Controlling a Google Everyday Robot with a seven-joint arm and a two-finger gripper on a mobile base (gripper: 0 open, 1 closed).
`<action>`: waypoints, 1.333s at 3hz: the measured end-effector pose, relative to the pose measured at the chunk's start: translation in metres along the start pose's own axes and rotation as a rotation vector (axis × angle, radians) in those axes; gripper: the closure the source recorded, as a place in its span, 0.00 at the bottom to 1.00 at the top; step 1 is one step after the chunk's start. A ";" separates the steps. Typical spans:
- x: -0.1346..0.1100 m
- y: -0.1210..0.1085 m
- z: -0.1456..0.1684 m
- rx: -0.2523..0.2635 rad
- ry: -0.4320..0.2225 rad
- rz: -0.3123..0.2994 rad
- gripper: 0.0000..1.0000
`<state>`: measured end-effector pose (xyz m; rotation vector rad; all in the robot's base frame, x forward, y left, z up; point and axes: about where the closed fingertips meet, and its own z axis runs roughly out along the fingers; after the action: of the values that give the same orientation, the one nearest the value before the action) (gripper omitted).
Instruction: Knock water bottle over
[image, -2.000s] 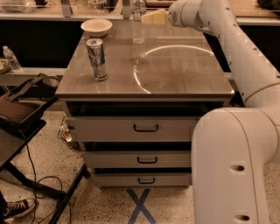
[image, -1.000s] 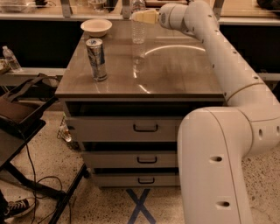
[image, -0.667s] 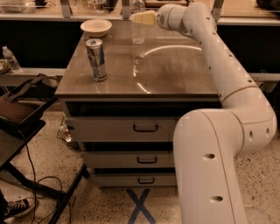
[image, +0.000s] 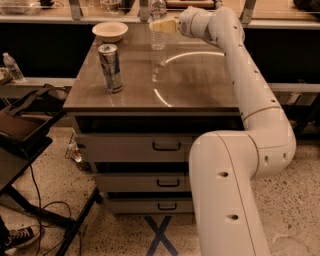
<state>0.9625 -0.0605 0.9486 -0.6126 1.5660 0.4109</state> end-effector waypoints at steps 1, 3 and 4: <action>0.001 0.009 0.009 -0.014 0.017 0.008 0.00; 0.001 0.020 0.021 -0.022 0.028 0.042 0.00; 0.000 0.022 0.026 -0.024 0.011 0.027 0.00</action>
Offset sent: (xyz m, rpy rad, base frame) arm 0.0407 0.0170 0.0164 0.0126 0.0521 0.0145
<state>0.9700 -0.0271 0.9435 -0.6138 1.5829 0.4483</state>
